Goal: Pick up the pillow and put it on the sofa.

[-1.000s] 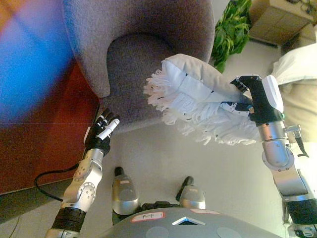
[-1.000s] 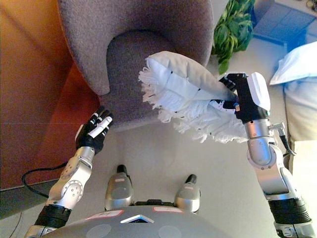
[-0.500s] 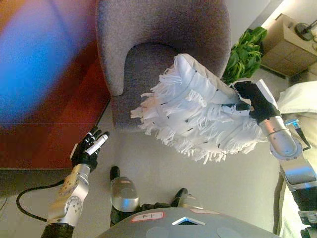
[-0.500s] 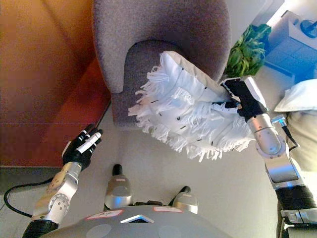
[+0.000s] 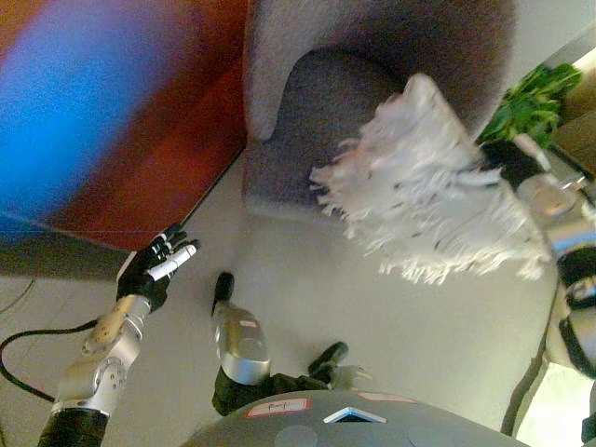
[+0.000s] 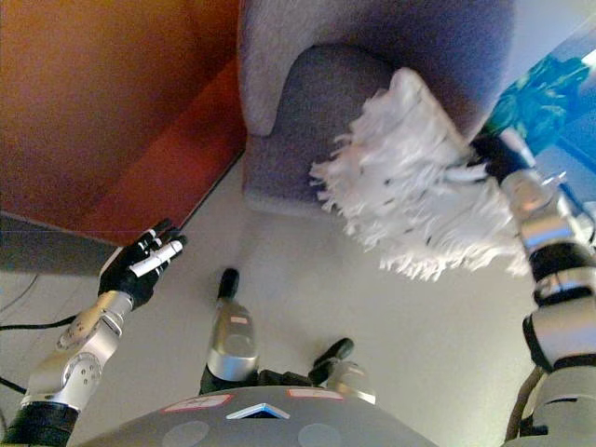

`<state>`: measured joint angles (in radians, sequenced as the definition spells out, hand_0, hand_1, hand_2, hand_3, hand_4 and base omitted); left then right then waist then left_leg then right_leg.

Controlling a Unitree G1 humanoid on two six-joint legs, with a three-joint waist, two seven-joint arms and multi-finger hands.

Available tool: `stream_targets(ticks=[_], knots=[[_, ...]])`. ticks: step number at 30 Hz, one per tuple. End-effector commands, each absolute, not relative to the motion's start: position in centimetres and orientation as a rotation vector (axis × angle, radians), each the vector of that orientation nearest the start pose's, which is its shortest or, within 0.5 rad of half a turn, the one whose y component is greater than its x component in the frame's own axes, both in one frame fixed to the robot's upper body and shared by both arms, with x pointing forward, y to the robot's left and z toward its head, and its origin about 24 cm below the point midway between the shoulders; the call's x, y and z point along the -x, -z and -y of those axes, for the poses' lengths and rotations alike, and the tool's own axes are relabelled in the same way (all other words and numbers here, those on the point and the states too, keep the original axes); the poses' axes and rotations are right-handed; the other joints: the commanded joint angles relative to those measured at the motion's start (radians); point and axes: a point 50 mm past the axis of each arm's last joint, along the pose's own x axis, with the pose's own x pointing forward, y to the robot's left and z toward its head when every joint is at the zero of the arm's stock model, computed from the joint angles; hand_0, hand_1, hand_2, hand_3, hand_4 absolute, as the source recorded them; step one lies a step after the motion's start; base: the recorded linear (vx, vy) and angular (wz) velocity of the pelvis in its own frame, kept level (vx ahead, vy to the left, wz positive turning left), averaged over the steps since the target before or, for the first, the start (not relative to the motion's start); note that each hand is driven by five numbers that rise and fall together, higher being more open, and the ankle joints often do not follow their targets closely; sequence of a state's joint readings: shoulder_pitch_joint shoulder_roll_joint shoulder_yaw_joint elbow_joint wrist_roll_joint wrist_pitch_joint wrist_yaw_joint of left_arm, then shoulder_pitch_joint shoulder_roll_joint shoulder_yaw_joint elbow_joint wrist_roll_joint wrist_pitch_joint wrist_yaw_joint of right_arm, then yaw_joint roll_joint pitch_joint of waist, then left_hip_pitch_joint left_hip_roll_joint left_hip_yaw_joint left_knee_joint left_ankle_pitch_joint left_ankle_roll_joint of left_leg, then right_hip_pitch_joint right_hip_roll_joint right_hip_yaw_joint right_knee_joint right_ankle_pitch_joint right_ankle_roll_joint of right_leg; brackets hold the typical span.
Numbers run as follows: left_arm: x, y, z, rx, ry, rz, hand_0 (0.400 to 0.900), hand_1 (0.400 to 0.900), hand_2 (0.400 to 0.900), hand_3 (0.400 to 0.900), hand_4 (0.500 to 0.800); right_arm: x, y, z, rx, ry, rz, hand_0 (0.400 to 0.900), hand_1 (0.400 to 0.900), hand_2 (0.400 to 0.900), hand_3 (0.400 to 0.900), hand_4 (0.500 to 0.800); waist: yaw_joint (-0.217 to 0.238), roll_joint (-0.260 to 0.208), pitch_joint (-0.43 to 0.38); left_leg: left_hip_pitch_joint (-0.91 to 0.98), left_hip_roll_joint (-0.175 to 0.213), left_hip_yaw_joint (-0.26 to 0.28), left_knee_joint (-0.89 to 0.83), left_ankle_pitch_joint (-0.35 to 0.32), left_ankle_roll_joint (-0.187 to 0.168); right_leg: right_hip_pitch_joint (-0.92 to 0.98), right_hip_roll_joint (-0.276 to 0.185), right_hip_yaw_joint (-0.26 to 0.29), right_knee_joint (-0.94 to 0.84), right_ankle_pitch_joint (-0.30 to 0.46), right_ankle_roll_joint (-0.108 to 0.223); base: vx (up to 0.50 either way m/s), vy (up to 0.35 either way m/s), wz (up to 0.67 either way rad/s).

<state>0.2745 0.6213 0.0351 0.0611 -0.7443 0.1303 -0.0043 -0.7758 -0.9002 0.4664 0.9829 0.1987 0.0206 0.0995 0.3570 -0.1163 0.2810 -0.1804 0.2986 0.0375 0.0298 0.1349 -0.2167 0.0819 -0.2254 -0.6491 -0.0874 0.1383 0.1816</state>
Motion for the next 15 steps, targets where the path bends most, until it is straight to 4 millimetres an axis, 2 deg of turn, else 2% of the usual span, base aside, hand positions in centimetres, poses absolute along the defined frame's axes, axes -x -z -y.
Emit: stream_targets(ticks=[1,6,7,8,10,15], knots=[[-21.5,-5.9,-28.2,0.087,-0.029,-0.168,0.900,0.900,0.900,0.900,0.800,-35.2,-28.0,36.9,0.783,0.480,0.048,0.400,0.400,0.400,0.400,0.500,0.100,-0.005,-0.018,0.082,0.021,-0.005,-0.007,-0.090,0.029,0.015,-0.083,0.001,0.014,0.036,0.080,-0.01,-0.132,0.08],[-21.1,-6.5,-29.1,0.075,-0.038,-0.160,0.900,0.900,0.900,0.900,0.800,-33.9,-31.1,38.5,0.776,0.704,0.097,0.400,0.400,0.400,0.400,0.500,0.126,-0.013,0.008,0.048,0.046,-0.027,-0.020,-0.066,0.022,0.011,-0.066,-0.002,0.008,0.034,0.080,0.00,-0.122,0.09],[-21.0,-6.5,-29.1,0.076,-0.038,-0.158,0.900,0.900,0.900,0.900,0.800,-33.8,-31.3,38.6,0.768,0.728,0.101,0.863,0.863,0.863,0.863,0.778,0.126,-0.013,0.010,0.047,0.048,-0.028,-0.022,-0.063,0.020,0.010,-0.064,-0.003,0.008,0.033,0.080,-0.03,-0.077,0.00],[-21.0,-6.7,-29.2,0.075,-0.032,-0.150,0.900,0.900,0.900,0.900,0.800,-33.5,-31.1,39.2,0.741,0.755,0.033,0.900,0.900,0.900,0.900,0.800,0.127,-0.015,0.016,0.041,0.053,-0.026,-0.024,-0.057,0.019,0.010,-0.060,-0.002,0.007,0.033,0.080,-0.04,-0.053,-0.03],[-21.0,-7.0,-29.2,0.067,-0.024,-0.134,0.900,0.900,0.900,0.900,0.800,-32.8,-30.8,40.3,0.713,0.841,-0.039,0.900,0.900,0.900,0.900,0.800,0.128,-0.023,0.021,0.038,0.059,-0.026,-0.031,-0.050,0.020,0.006,-0.054,0.006,0.005,0.032,0.080,-0.03,-0.041,-0.05],[-21.1,-7.2,-28.7,0.079,-0.049,-0.128,0.900,0.900,0.900,0.900,0.800,-31.8,-30.4,41.2,0.621,1.079,-0.010,0.900,0.900,0.900,0.900,0.800,0.118,-0.024,0.026,0.057,0.071,-0.007,-0.038,-0.045,0.024,0.021,-0.044,0.015,0.004,0.026,0.080,-0.01,0.001,-0.07]])
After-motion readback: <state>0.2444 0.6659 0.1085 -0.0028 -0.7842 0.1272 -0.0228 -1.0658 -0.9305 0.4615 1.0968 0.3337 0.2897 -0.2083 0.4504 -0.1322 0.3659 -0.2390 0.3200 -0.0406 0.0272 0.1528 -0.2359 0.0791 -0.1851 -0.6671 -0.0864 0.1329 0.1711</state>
